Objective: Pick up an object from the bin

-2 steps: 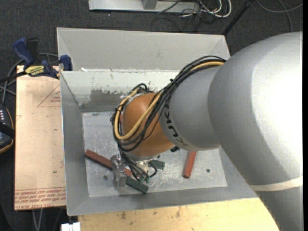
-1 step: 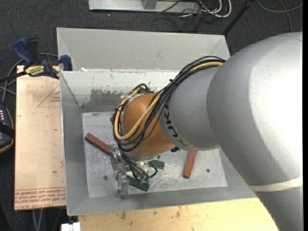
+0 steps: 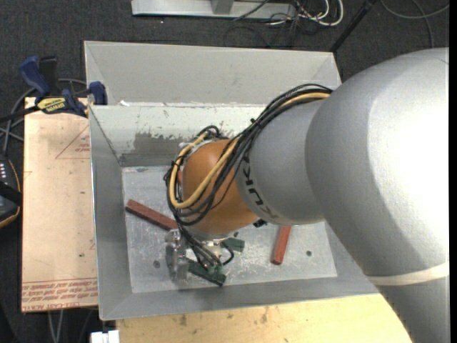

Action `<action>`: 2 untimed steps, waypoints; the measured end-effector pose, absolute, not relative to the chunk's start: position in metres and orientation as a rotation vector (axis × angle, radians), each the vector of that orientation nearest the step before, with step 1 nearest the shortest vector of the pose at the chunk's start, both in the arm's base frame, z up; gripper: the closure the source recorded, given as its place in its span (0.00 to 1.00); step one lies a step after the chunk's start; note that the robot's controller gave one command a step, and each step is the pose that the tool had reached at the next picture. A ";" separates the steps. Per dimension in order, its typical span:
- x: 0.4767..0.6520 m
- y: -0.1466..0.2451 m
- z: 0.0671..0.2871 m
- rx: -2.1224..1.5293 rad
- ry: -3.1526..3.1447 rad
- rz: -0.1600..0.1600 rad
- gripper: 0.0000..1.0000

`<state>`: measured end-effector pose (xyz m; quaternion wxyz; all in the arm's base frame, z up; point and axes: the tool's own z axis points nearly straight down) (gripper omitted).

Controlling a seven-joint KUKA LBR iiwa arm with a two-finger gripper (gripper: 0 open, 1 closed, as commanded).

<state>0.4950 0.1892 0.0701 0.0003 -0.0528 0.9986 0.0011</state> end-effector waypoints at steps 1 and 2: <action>0.497 0.189 0.071 -0.164 3.130 0.005 0.00; 0.505 0.138 0.069 -0.093 3.141 -0.002 0.00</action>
Offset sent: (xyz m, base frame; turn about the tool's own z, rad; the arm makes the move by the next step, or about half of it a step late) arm 0.0000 0.0000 0.0000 0.0000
